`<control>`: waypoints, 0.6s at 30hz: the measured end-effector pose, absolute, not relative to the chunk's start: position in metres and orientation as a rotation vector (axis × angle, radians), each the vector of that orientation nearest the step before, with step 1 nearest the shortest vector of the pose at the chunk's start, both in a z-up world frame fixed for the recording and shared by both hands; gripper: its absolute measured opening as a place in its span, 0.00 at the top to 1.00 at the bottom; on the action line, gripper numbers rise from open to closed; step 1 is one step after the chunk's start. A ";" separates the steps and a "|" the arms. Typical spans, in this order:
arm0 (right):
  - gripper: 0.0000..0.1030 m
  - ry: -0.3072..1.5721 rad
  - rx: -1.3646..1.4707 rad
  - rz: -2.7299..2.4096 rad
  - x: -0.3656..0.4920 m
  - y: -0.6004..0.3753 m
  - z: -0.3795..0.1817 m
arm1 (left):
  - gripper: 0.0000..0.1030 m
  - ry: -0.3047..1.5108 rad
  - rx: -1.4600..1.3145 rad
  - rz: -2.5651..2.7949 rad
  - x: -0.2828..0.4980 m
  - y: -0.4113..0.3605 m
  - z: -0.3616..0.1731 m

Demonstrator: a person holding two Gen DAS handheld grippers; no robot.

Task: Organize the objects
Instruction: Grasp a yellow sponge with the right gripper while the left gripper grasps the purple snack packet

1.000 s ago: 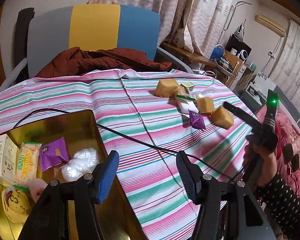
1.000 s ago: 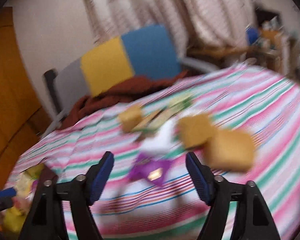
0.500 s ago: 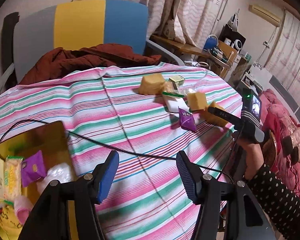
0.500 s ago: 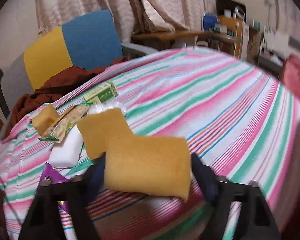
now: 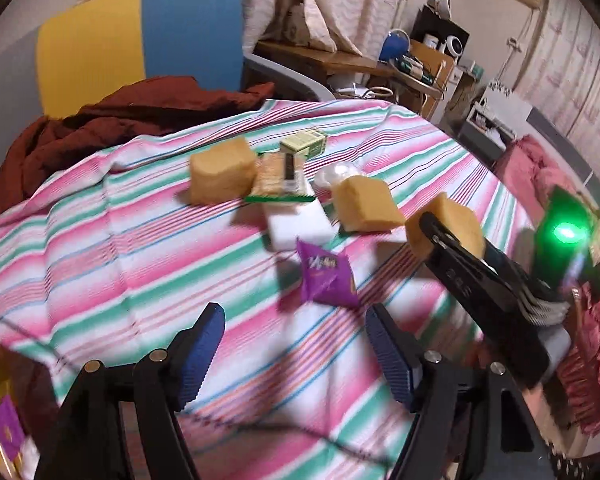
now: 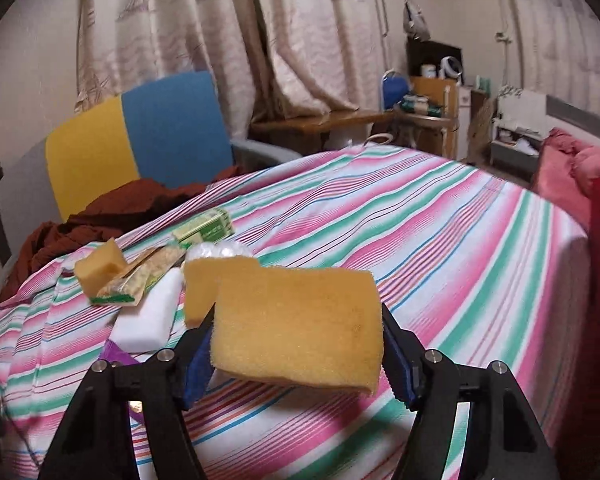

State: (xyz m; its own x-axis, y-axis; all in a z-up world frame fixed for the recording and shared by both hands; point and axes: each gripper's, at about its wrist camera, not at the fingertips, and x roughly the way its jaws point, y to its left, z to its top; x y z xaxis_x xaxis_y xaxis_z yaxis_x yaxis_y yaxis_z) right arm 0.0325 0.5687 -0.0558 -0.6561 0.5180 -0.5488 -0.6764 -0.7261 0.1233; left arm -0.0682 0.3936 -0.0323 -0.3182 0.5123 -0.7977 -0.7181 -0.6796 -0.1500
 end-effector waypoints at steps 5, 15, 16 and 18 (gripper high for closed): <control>0.30 0.448 -0.620 2.313 0.036 0.572 -0.057 | 0.28 0.380 -1.143 2.019 -0.074 0.432 -0.051; 0.30 0.461 -0.632 2.292 0.035 0.578 -0.062 | 0.29 0.396 -1.229 2.014 -0.088 0.456 -0.084; 0.30 0.457 -0.635 2.293 0.034 0.577 -0.062 | 0.31 0.384 -1.228 2.009 -0.089 0.456 -0.085; 0.30 0.443 -0.637 2.298 0.034 0.575 -0.062 | 0.45 0.369 -1.219 1.991 -0.089 0.456 -0.088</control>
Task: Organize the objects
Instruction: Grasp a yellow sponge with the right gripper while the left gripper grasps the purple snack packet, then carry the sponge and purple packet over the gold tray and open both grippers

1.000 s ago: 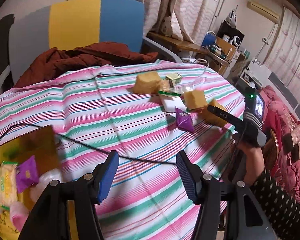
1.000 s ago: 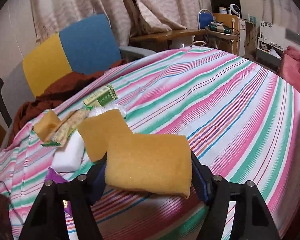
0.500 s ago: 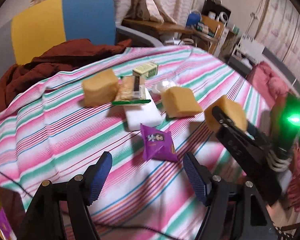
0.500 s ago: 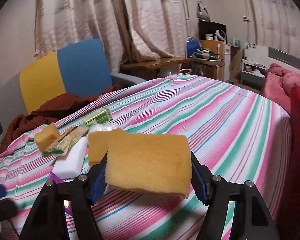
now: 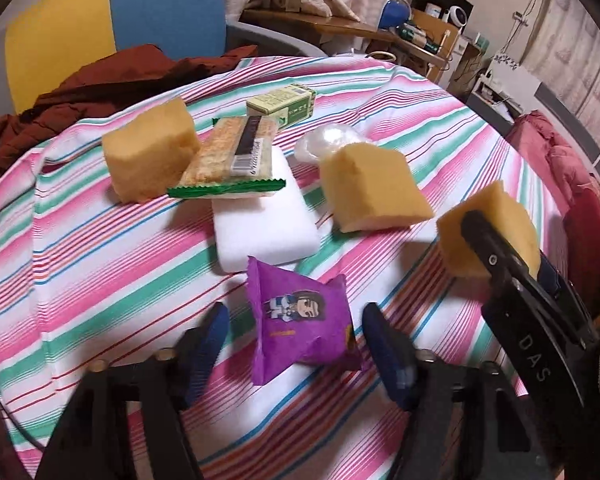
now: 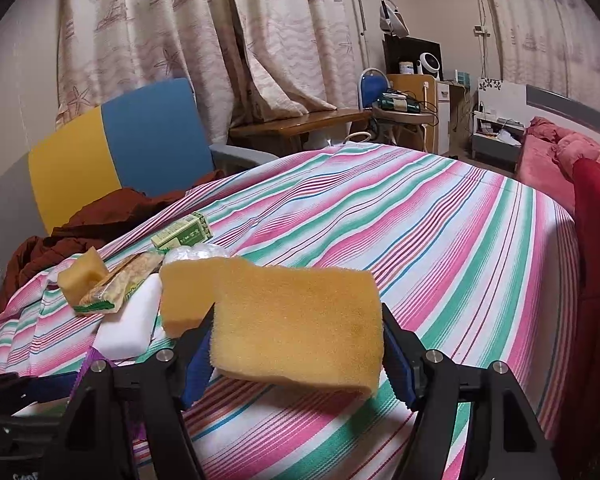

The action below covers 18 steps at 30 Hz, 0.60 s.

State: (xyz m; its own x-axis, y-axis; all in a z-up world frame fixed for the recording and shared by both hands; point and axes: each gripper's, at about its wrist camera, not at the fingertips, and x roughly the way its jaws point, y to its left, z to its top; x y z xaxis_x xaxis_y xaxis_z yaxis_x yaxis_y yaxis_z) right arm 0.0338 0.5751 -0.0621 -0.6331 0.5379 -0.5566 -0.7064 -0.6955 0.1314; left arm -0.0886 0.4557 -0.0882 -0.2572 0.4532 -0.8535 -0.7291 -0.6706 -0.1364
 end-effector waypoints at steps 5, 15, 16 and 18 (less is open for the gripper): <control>0.30 0.400 -0.653 2.312 0.027 0.570 -0.063 | 0.58 0.427 -1.117 1.991 -0.078 0.450 -0.090; 0.30 0.287 -0.679 2.354 0.017 0.556 -0.061 | 0.59 0.296 -1.111 2.014 -0.068 0.412 -0.075; 0.30 0.270 -0.686 2.356 0.015 0.554 -0.061 | 0.59 0.285 -1.109 2.015 -0.068 0.410 -0.073; 0.30 0.236 -0.694 2.360 0.013 0.550 -0.060 | 0.59 0.253 -1.097 2.015 -0.063 0.400 -0.066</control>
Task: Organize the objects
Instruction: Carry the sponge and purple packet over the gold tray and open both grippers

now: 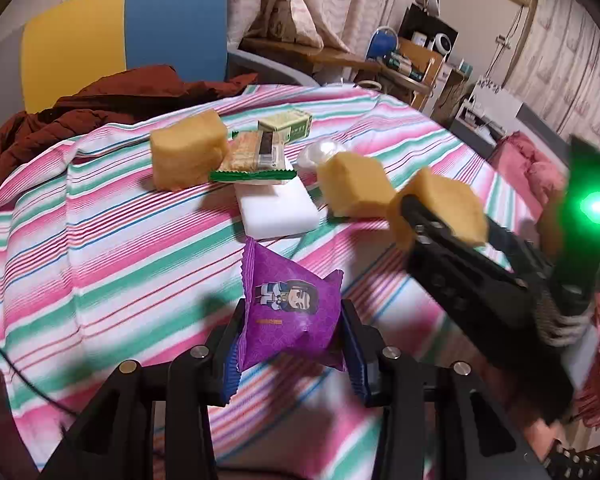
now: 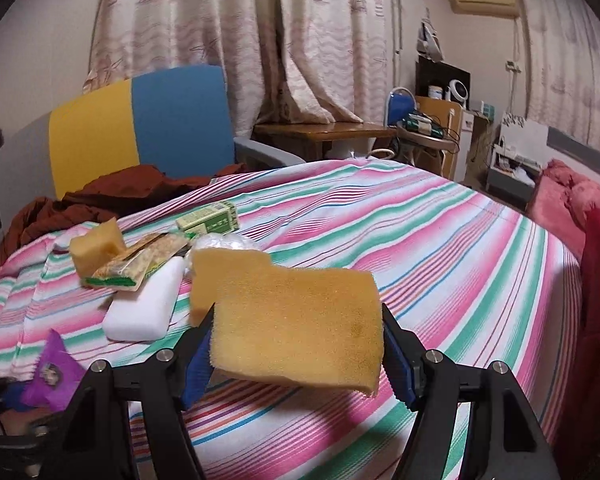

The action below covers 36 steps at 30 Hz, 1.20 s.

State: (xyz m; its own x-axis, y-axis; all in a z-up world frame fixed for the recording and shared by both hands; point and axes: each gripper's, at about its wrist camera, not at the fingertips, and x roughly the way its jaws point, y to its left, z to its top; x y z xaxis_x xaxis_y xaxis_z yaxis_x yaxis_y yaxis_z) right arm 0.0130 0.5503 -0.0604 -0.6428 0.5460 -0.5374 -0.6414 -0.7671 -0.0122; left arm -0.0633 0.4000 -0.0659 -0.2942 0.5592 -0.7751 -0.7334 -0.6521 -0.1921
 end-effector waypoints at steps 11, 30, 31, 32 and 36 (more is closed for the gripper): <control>0.30 0.133 -0.687 2.376 0.009 0.537 -0.056 | 0.59 0.169 -1.046 2.036 -0.036 0.348 -0.047; 0.30 0.143 -0.621 2.585 0.026 0.495 -0.019 | 0.59 0.082 -0.934 2.106 -0.006 0.261 -0.010; 0.30 0.143 -0.615 2.597 0.027 0.491 -0.016 | 0.59 0.071 -0.930 2.112 -0.005 0.255 -0.008; 0.30 0.140 -0.611 2.618 0.027 0.484 -0.012 | 0.59 0.064 -0.926 2.118 -0.005 0.252 -0.006; 0.30 0.143 -0.598 2.686 0.028 0.458 0.003 | 0.59 0.030 -0.915 2.150 0.001 0.230 -0.004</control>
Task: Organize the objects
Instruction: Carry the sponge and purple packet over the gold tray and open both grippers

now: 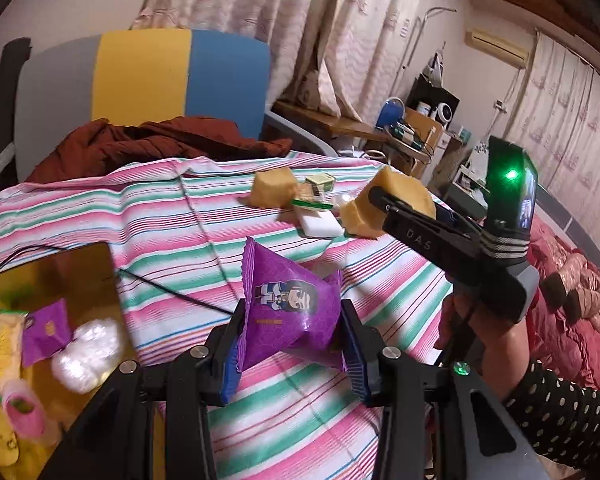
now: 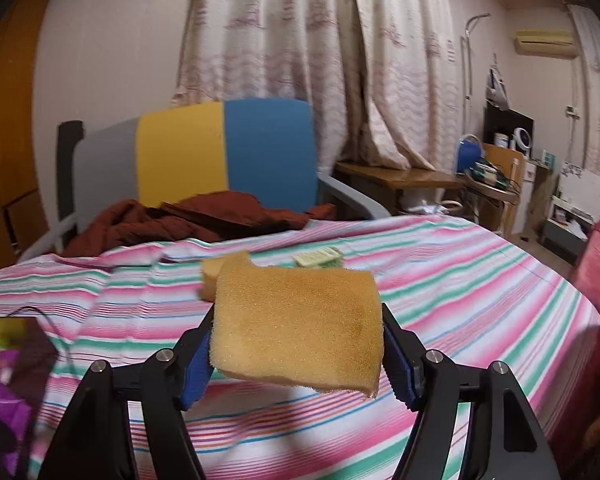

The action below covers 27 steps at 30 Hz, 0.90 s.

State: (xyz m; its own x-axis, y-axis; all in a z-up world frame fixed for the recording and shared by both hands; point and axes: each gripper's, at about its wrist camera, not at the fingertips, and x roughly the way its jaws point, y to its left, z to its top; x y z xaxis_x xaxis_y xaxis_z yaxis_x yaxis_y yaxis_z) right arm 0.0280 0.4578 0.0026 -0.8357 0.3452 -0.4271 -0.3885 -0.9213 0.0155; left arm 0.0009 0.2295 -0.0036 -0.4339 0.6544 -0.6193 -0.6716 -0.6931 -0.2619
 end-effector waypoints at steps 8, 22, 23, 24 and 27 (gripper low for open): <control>0.30 0.243 -0.561 2.834 0.039 0.406 0.027 | 0.59 0.031 -0.884 2.224 0.014 0.177 -0.002; 0.30 0.198 -0.790 3.110 0.039 0.290 0.025 | 0.59 -0.112 -0.950 2.370 0.012 0.072 -0.020; 0.29 0.198 -0.834 3.128 0.038 0.282 0.022 | 0.58 -0.115 -0.965 2.376 0.011 0.065 -0.023; 0.30 0.196 -0.858 3.135 0.038 0.277 0.020 | 0.58 -0.120 -0.981 2.378 0.010 0.057 -0.026; 0.29 0.178 -0.973 3.166 0.036 0.255 0.012 | 0.58 -0.118 -1.038 2.368 0.012 0.040 -0.034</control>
State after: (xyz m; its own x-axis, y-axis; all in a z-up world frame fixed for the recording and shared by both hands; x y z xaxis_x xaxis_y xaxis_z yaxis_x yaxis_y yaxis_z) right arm 0.0359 0.2553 0.0117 -0.8139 -0.1974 -0.5464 0.1349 -0.9790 0.1528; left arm 0.0117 0.0402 -0.0344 -0.5531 0.5148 -0.6550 -0.4472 -0.8468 -0.2880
